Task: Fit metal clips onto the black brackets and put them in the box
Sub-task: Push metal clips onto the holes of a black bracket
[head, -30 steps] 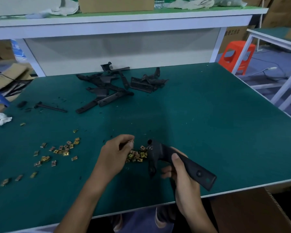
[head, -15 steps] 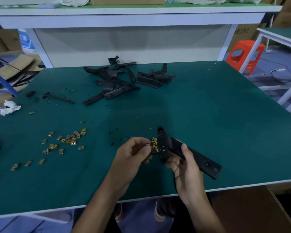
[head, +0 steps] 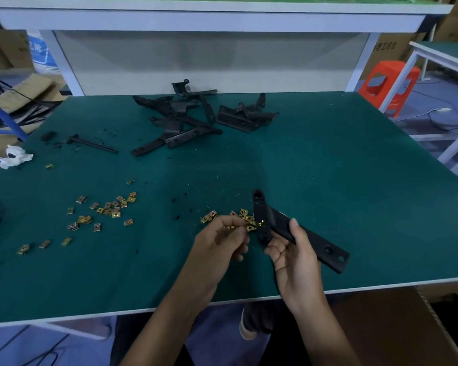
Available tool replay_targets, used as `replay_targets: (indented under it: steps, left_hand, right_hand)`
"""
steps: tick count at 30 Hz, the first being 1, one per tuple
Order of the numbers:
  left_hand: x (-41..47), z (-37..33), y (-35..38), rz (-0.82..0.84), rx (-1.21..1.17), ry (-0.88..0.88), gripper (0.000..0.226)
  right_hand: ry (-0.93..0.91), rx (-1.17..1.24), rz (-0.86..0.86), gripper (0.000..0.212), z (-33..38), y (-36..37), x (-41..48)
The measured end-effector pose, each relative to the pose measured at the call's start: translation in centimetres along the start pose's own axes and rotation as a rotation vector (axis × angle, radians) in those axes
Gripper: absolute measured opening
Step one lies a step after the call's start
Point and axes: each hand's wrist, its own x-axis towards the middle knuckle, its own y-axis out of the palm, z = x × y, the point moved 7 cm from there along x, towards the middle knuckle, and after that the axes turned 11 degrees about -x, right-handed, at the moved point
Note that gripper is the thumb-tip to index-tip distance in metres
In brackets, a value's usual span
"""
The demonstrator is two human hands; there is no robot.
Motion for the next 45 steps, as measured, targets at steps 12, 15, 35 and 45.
replay_targets:
  steps: [12, 15, 35, 45]
  left_hand:
    - [0.1, -1.0, 0.4, -0.05, -0.039, 0.011, 0.019]
    - [0.0, -1.2, 0.3, -0.056, -0.067, 0.008, 0.019]
    - [0.5, -1.7, -0.8, 0.043, 0.151, -0.096, 0.025]
    - [0.6, -1.1, -1.6, 0.076, 0.173, -0.05, 0.007]
  right_hand:
    - [-0.034, -0.07, -0.025, 0.05, -0.3, -0.3, 0.2]
    - [-0.039, -0.075, -0.015, 0.047, -0.3, -0.4, 0.2]
    - [-0.222, -0.356, 0.07, 0.035, -0.1, 0.7, -0.3]
    - [-0.175, -0.303, 0.021, 0.022, -0.1, 0.7, -0.7]
